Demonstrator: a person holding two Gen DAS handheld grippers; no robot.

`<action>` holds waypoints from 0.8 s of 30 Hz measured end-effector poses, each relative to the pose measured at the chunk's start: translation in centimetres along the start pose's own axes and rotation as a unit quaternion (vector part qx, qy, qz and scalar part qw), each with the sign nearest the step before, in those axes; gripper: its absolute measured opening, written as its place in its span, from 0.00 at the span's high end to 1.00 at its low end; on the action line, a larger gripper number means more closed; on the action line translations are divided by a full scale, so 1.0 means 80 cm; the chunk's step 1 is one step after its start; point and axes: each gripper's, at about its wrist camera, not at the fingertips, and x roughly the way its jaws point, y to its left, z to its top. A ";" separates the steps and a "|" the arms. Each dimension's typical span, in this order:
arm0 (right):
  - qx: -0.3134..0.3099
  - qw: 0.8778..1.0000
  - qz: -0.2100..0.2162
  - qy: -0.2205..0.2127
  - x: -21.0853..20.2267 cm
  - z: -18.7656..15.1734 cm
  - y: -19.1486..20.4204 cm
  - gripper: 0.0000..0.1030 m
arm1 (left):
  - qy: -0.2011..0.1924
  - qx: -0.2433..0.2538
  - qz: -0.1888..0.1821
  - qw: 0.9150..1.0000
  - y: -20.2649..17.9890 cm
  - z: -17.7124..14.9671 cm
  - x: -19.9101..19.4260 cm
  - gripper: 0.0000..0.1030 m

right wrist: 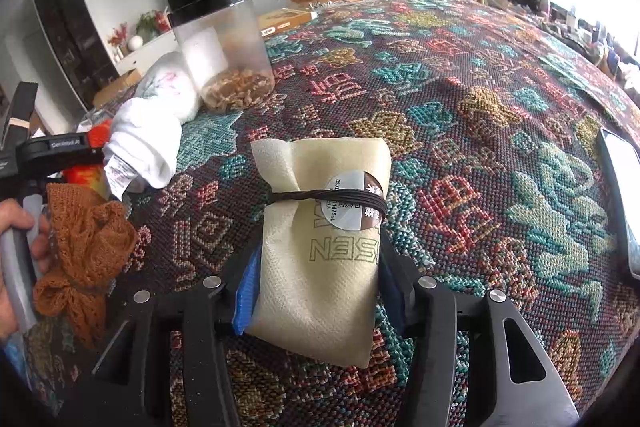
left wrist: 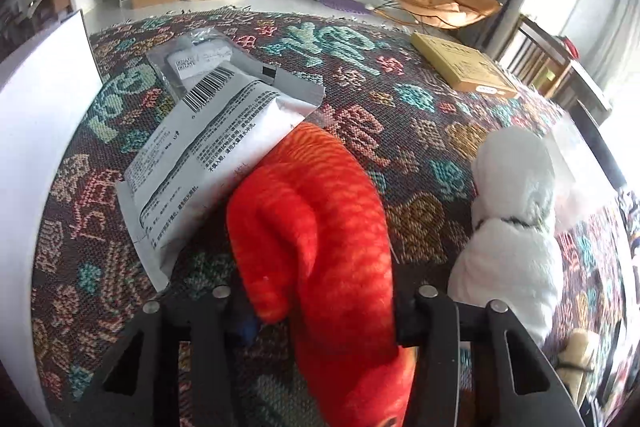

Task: Organize soft objects
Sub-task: 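Grasp the cream 'SEN' pouch with the right tool while the left tool grasps the red fish plush, then carry the fish and pouch to the white box, release, and return over the table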

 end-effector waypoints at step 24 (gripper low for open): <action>-0.055 0.998 -0.017 0.022 0.010 -0.004 0.030 0.17 | -0.022 0.094 -0.012 0.995 0.061 -0.202 -0.110 0.00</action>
